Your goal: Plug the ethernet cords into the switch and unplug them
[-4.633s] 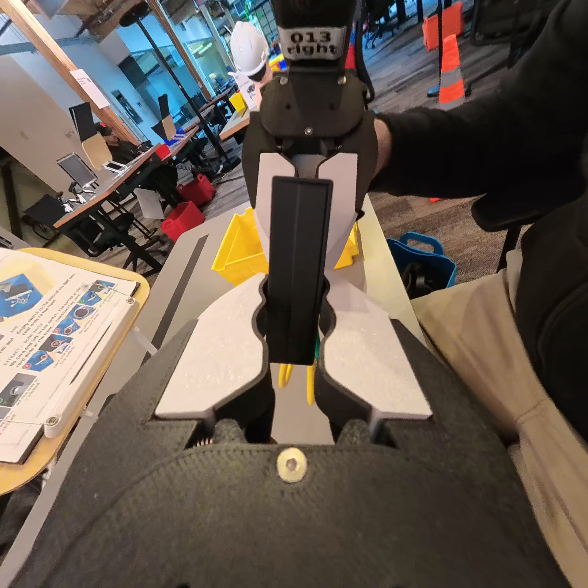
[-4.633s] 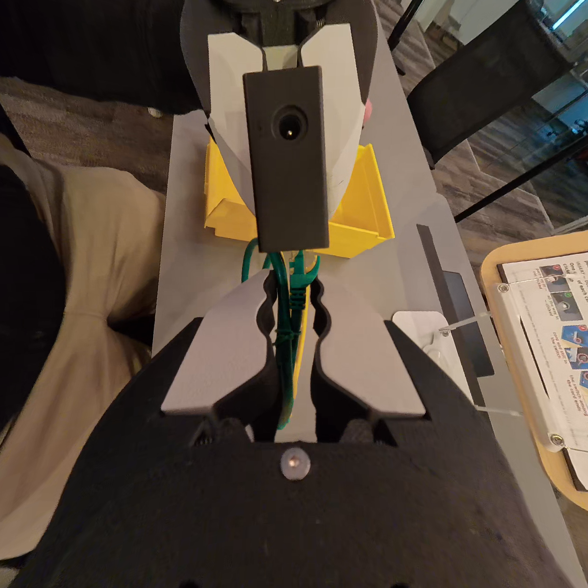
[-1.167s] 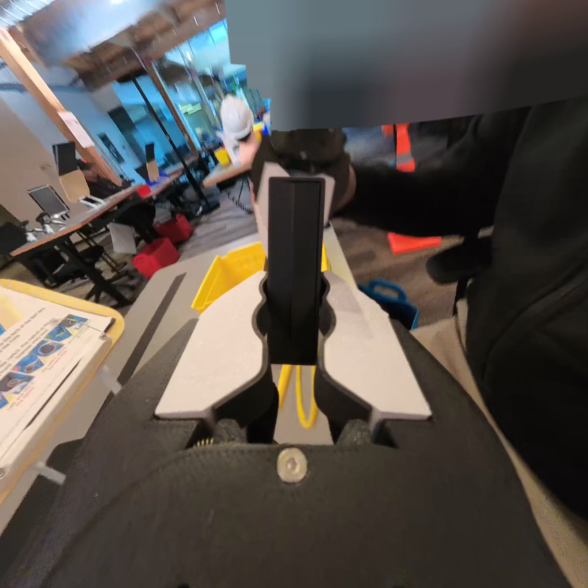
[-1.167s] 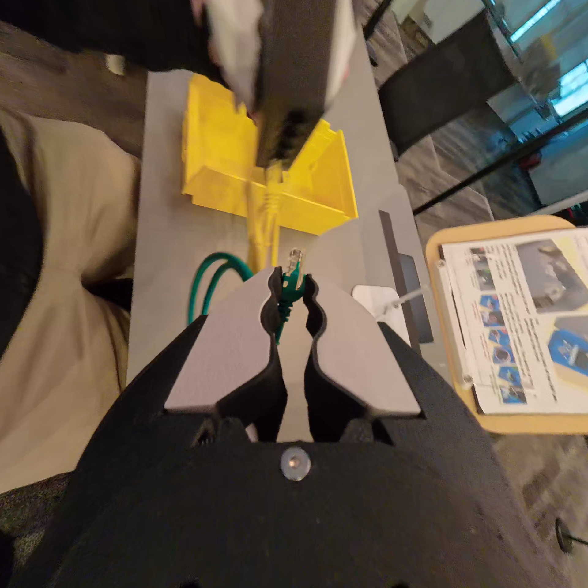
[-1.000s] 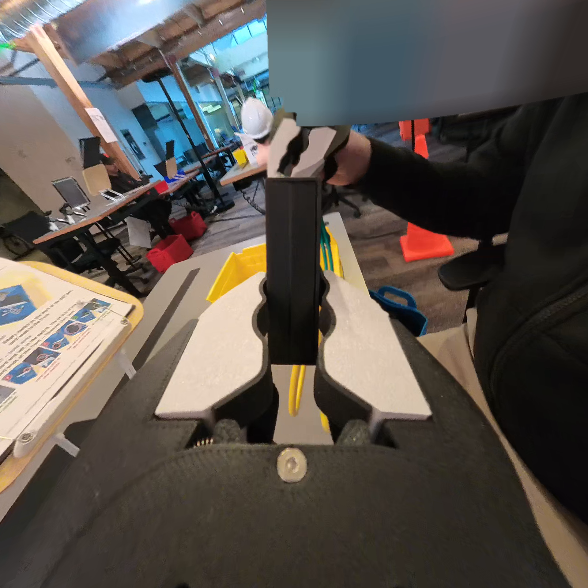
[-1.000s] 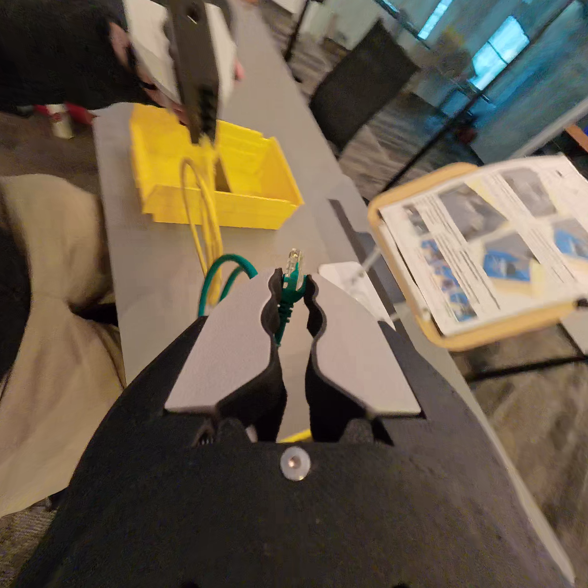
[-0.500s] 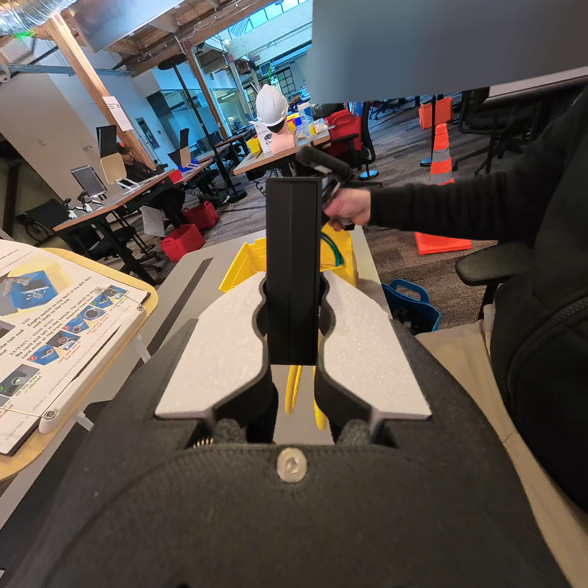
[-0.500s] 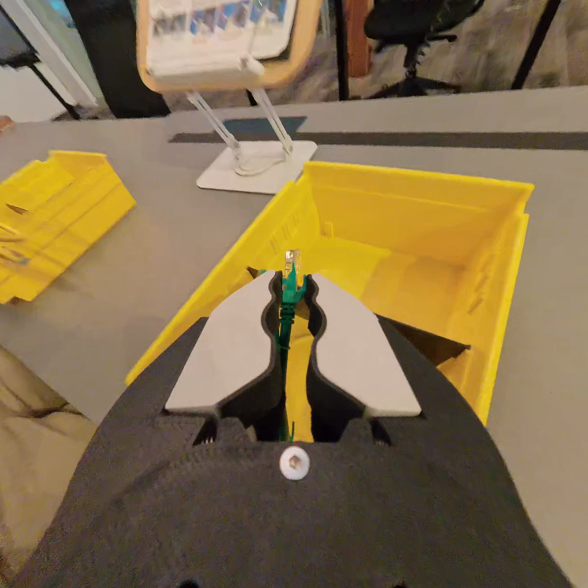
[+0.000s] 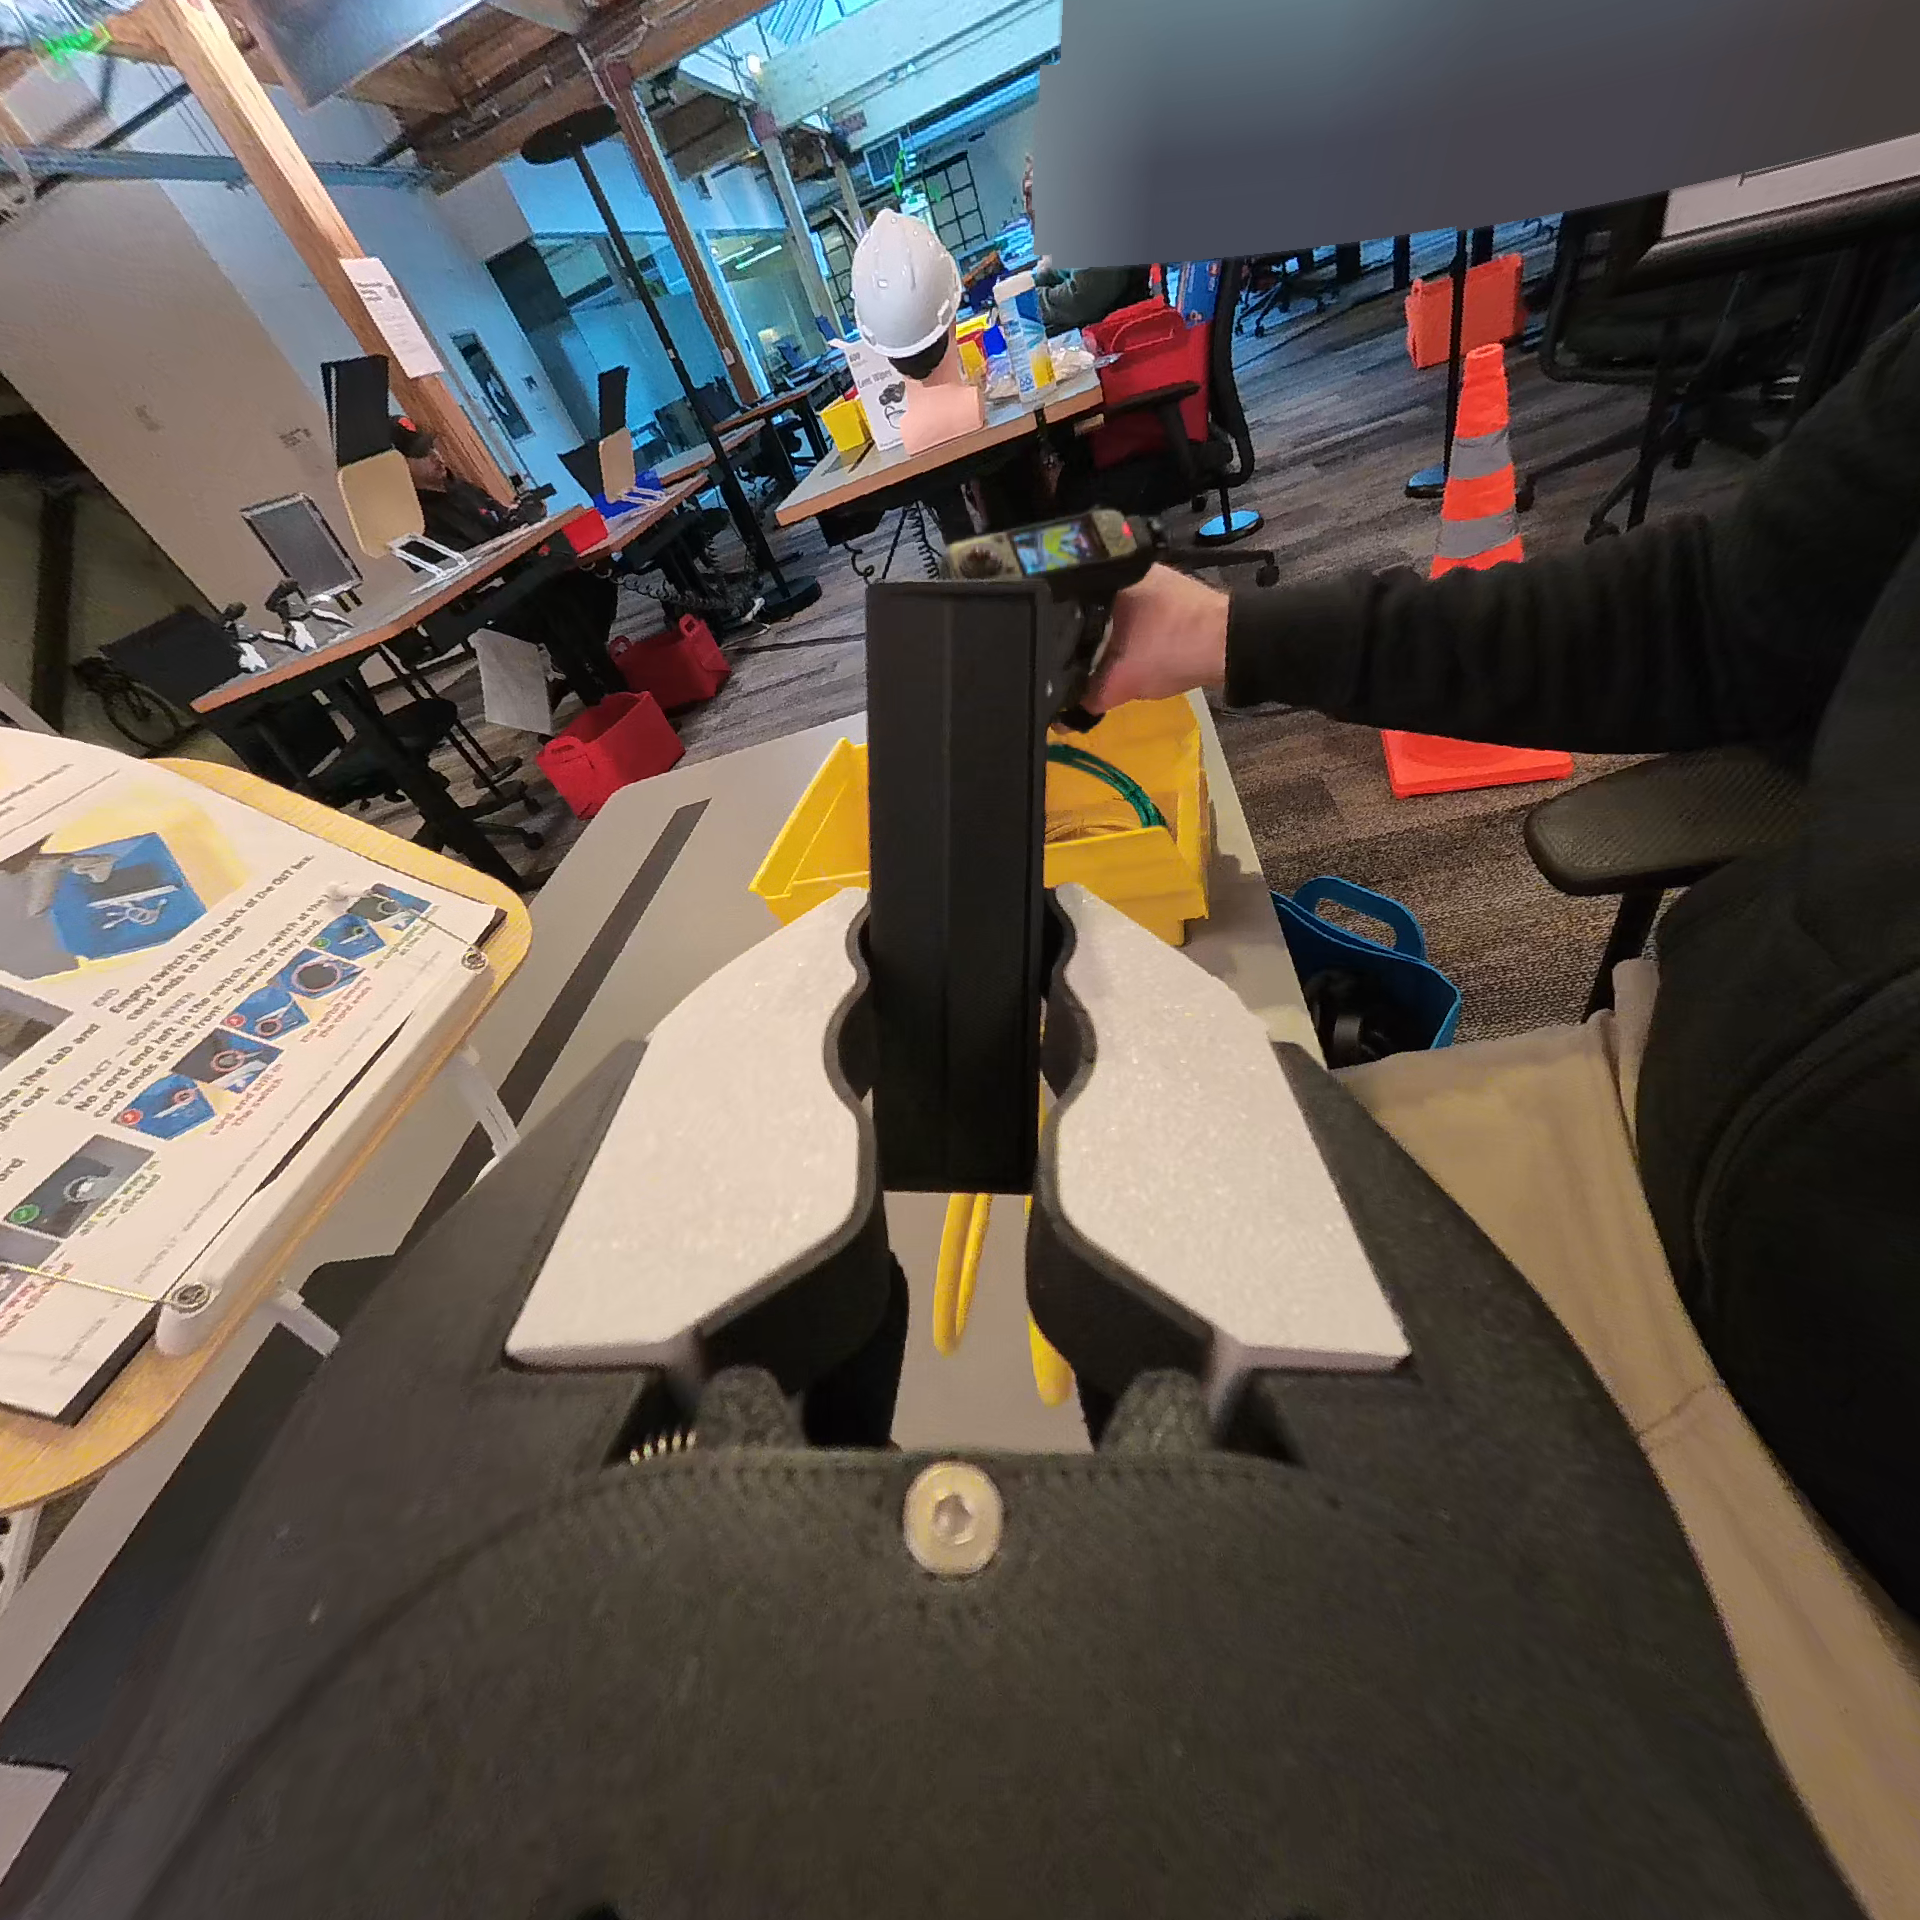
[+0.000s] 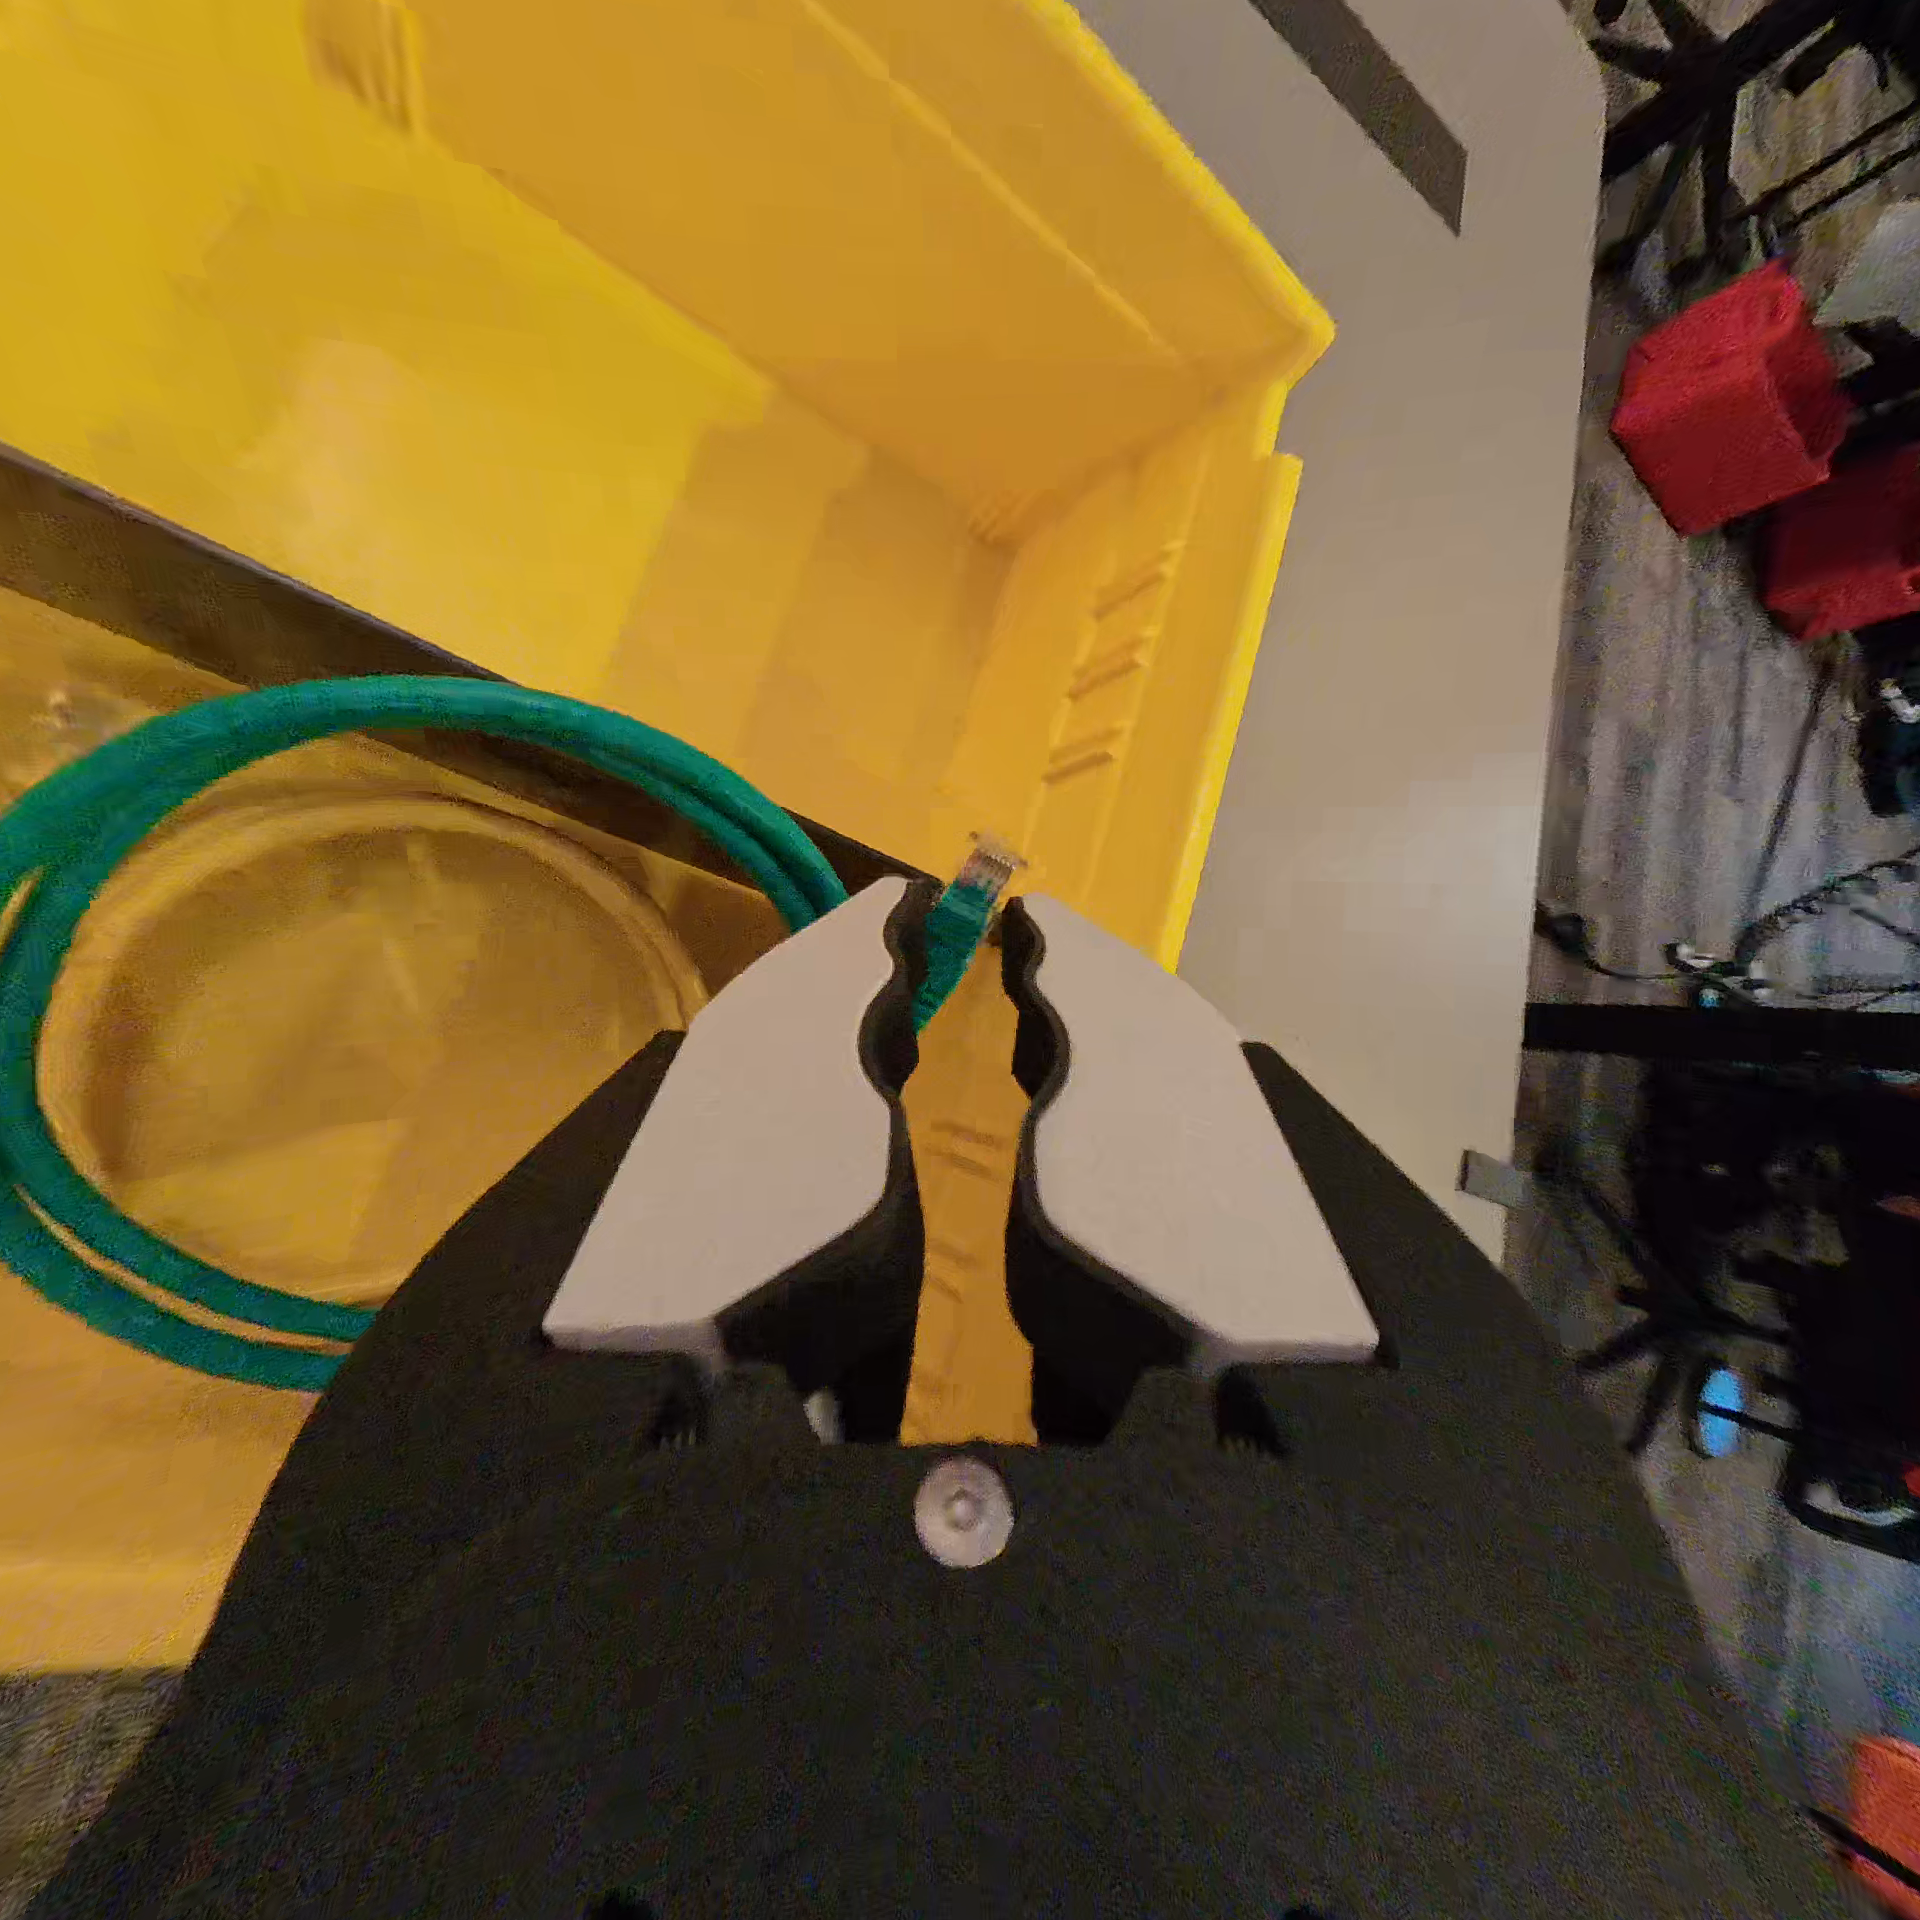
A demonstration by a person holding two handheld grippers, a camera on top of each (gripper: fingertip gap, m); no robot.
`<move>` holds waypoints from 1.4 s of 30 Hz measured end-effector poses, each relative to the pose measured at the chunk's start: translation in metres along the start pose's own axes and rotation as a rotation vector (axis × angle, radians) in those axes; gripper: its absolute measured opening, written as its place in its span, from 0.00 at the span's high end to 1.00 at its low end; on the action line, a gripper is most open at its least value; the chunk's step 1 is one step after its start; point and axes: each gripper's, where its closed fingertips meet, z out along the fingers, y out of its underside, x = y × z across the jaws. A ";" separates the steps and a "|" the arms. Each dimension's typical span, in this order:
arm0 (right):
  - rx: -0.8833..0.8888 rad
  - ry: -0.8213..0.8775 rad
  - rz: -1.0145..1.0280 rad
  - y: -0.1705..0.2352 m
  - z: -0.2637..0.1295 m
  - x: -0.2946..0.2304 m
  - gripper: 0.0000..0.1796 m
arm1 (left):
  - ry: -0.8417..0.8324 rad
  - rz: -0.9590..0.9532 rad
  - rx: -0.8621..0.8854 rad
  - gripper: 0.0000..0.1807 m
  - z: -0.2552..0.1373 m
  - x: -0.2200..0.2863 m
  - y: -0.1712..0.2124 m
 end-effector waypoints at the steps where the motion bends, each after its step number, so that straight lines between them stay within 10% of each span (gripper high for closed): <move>1: -0.003 0.029 -0.043 0.000 0.000 0.001 0.93 | -0.002 0.000 0.001 0.85 -0.001 -0.001 0.000; 18: -0.193 0.224 -0.339 0.000 0.008 -0.003 0.91 | -0.042 0.009 0.006 0.85 -0.004 -0.006 -0.005; 20: -0.246 0.143 -0.302 0.009 0.014 -0.009 0.83 | -0.050 0.001 0.010 0.85 -0.004 -0.008 -0.004; 21: -0.270 0.085 -0.292 0.016 0.020 -0.018 0.61 | -0.051 0.003 0.006 0.85 -0.004 -0.008 -0.003; 24: -0.234 0.132 -0.318 0.013 0.015 -0.015 0.69 | -0.067 0.010 -0.008 0.85 -0.007 -0.010 -0.001; 30: 0.064 -0.008 -0.243 -0.057 -0.062 -0.025 0.71 | -0.063 -0.017 0.038 0.85 -0.009 -0.014 -0.006; 36: 0.771 -0.650 -0.417 -0.169 -0.228 -0.178 0.70 | 0.027 -0.087 0.115 0.85 -0.002 -0.002 -0.009; 42: 0.890 -0.868 -0.648 -0.199 -0.276 -0.291 0.70 | 0.079 -0.095 0.144 0.85 0.006 0.010 -0.014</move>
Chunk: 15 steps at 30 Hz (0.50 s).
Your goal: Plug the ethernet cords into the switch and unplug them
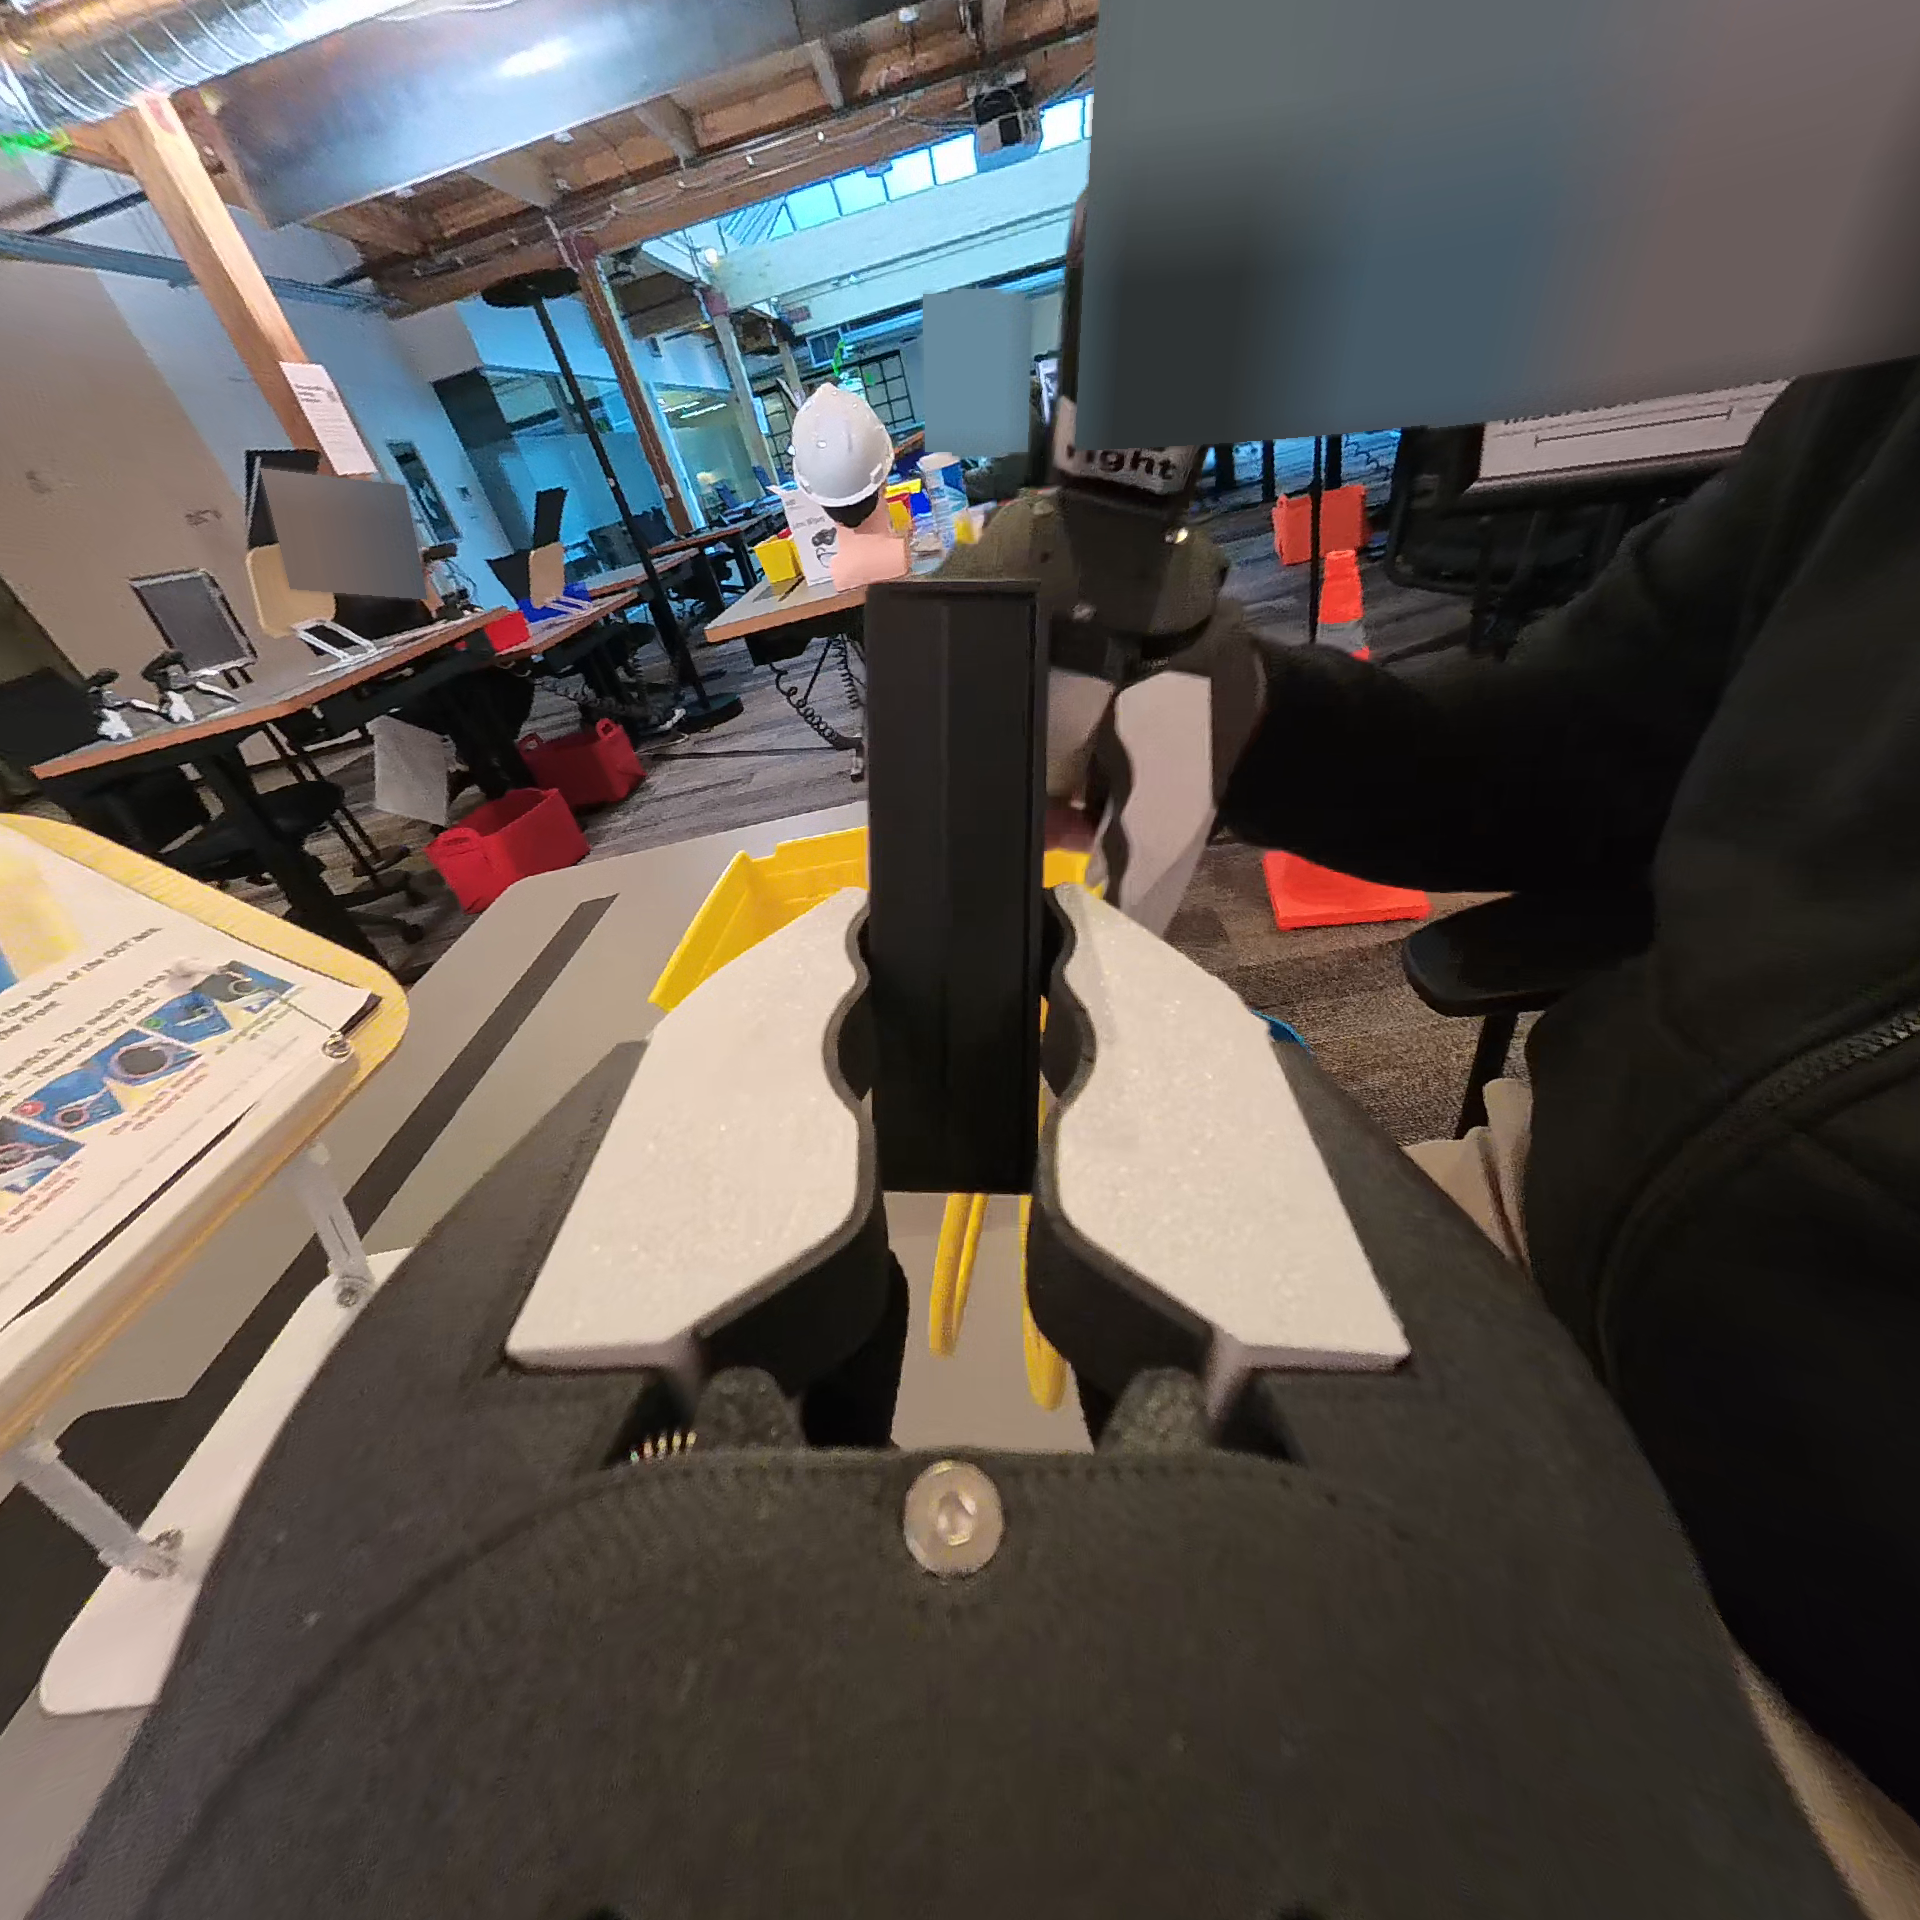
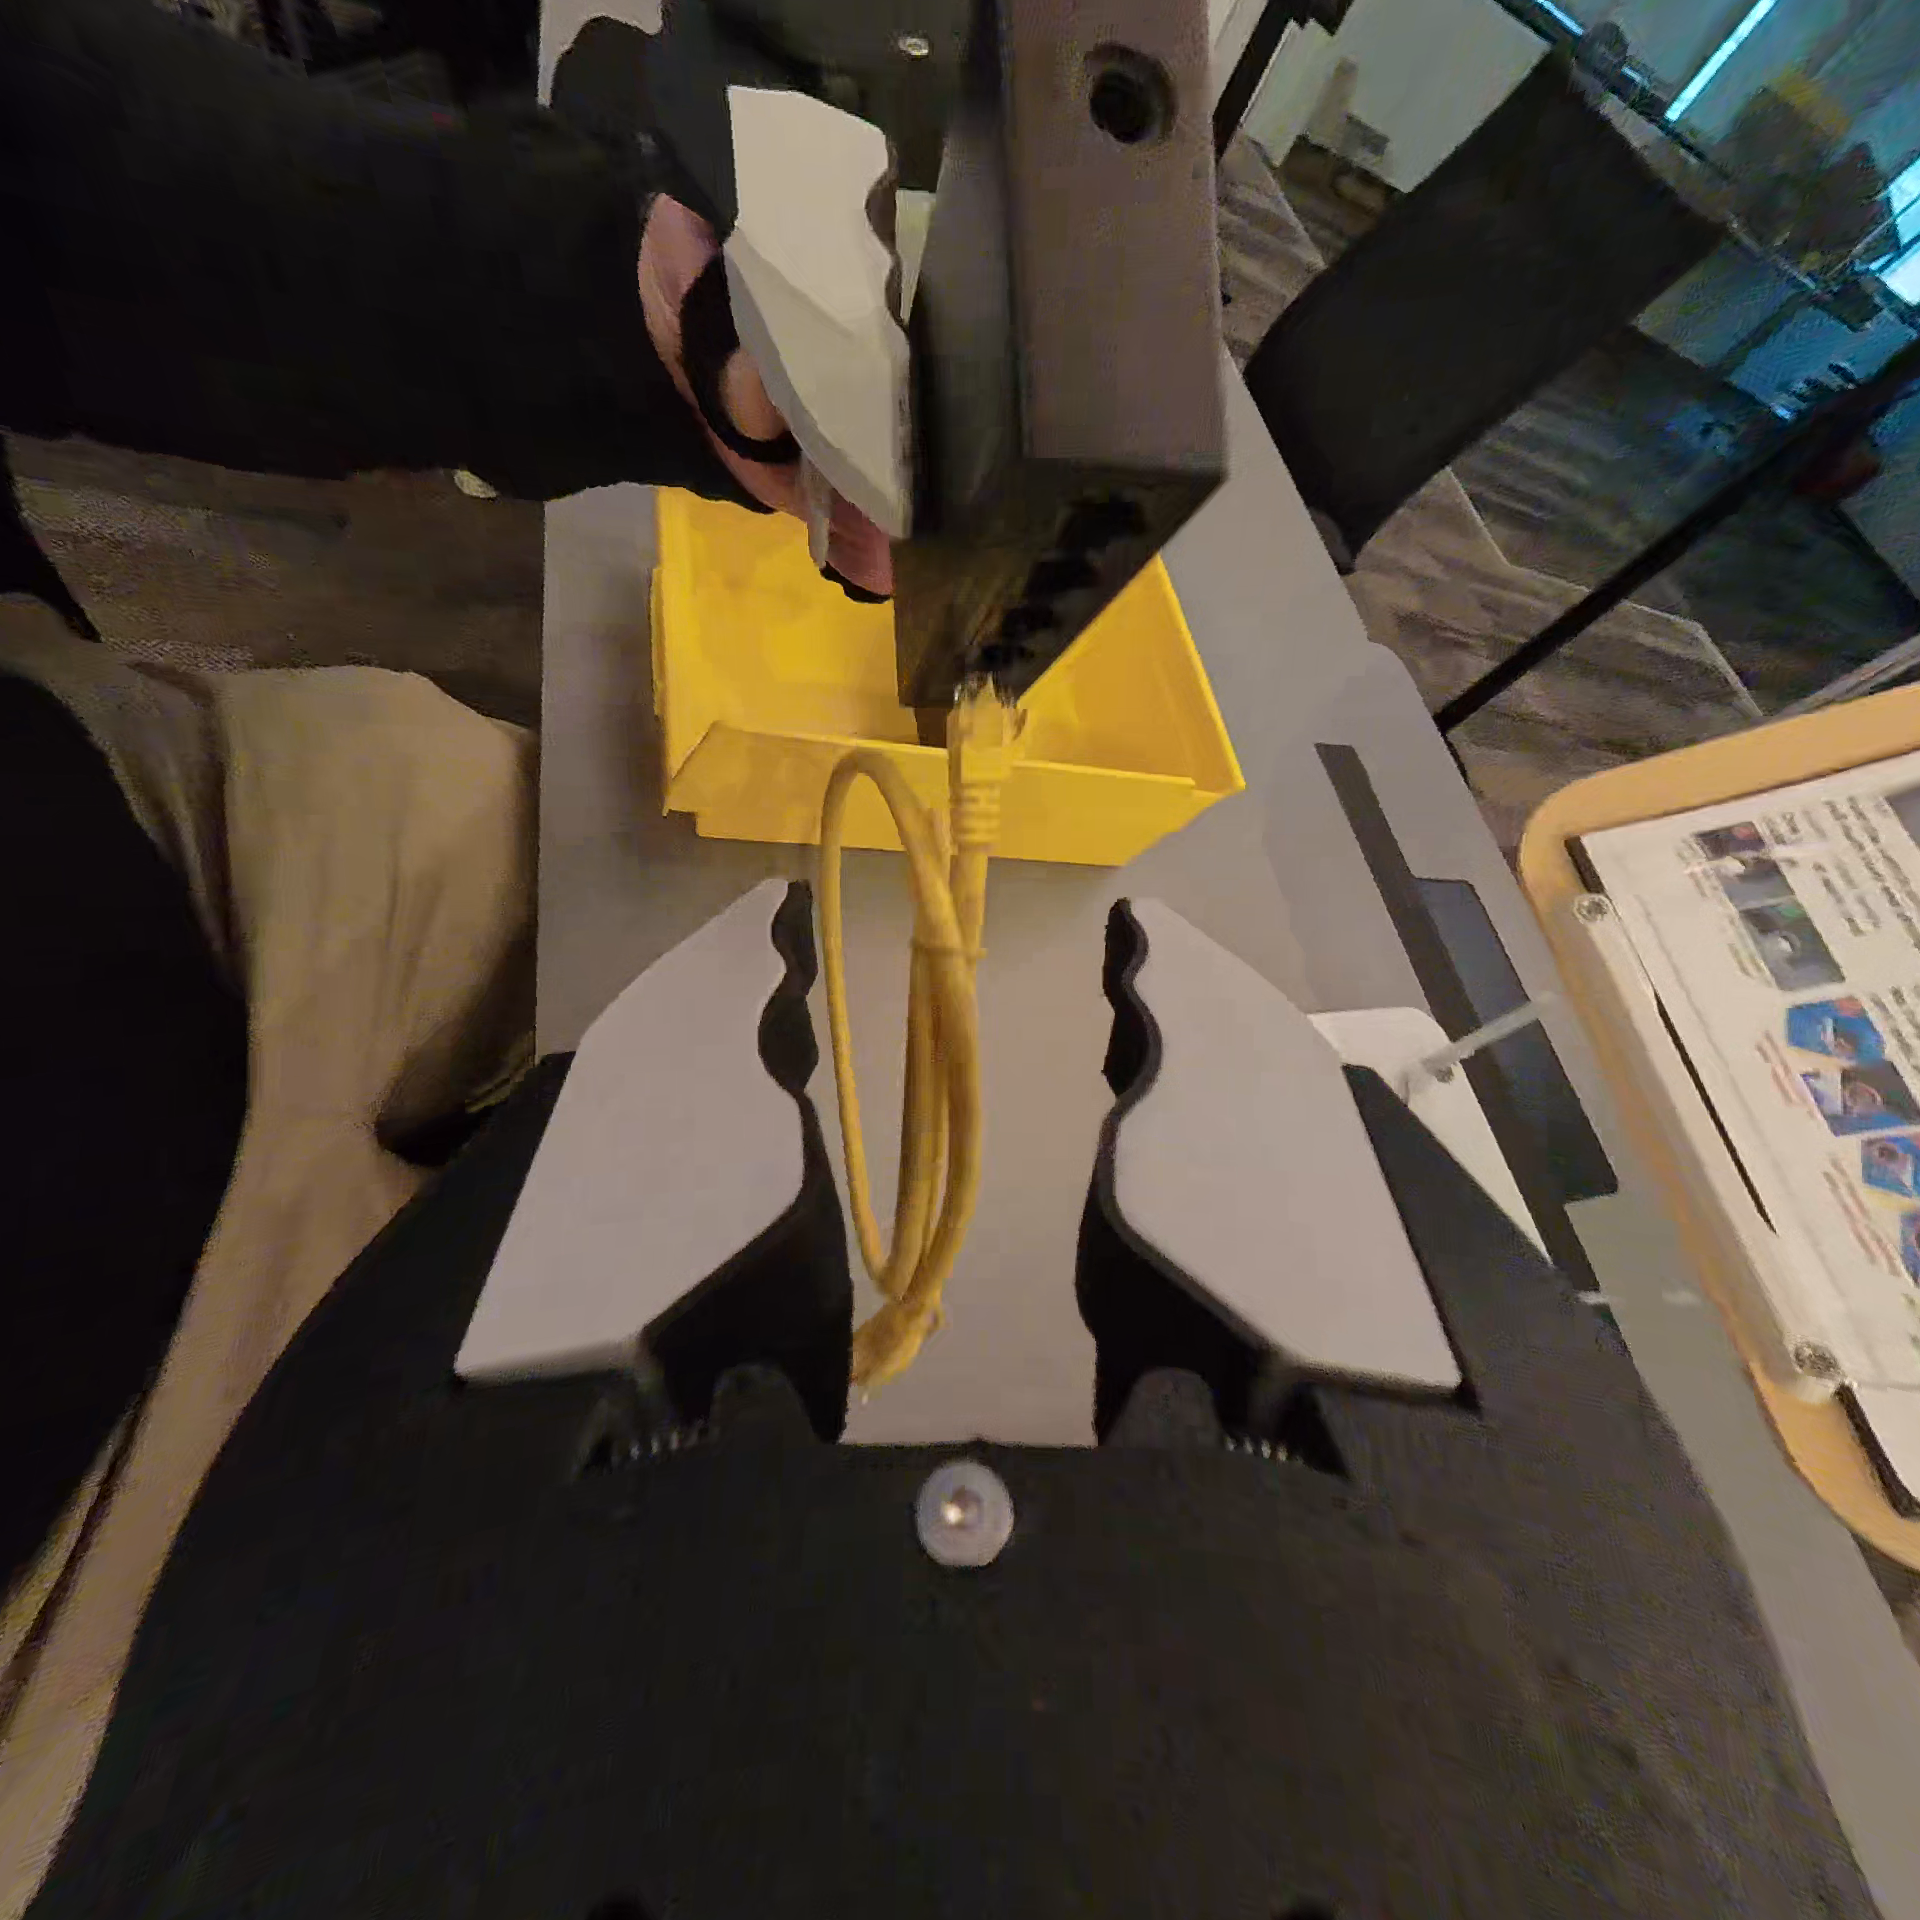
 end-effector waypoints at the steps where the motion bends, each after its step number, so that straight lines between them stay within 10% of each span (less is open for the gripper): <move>1: 0.009 -0.002 -0.008 -0.004 0.009 0.000 0.74 | 0.009 0.004 -0.004 0.85 0.001 0.002 0.001; 15: 0.024 -0.097 -0.142 -0.013 0.032 -0.010 0.92 | 0.067 0.001 -0.016 0.85 0.007 0.013 0.008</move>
